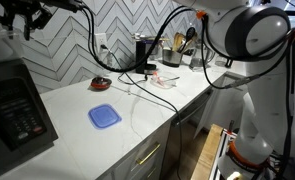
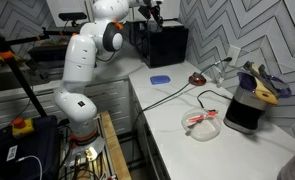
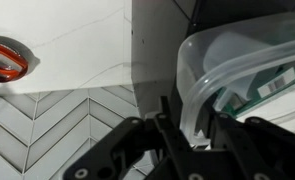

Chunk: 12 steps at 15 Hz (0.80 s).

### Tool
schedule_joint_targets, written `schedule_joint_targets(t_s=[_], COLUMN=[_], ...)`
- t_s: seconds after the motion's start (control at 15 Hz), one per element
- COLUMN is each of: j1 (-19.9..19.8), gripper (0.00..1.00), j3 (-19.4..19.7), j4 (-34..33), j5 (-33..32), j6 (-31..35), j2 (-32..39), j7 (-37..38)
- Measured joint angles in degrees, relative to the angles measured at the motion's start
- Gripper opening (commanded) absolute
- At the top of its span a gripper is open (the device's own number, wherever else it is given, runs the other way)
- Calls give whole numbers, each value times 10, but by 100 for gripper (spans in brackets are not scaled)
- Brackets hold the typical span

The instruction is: Remove the clear bowl from the oven top and it on the counter top to the right side of the oven

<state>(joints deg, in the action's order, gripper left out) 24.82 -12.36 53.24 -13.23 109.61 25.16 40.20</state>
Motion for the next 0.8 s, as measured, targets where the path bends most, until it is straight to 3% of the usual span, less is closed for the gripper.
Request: schedule_joint_targets(t_s=[0.07,0.4,0.8], j1=[4,5,-5], gripper=[0,1,2], j3=[2,2,49], j4=[-13,-52,-29], j5=[5,5,-32], j6=[-13,-29,-8], j2=[7,22,-41], j7=[0,7,135])
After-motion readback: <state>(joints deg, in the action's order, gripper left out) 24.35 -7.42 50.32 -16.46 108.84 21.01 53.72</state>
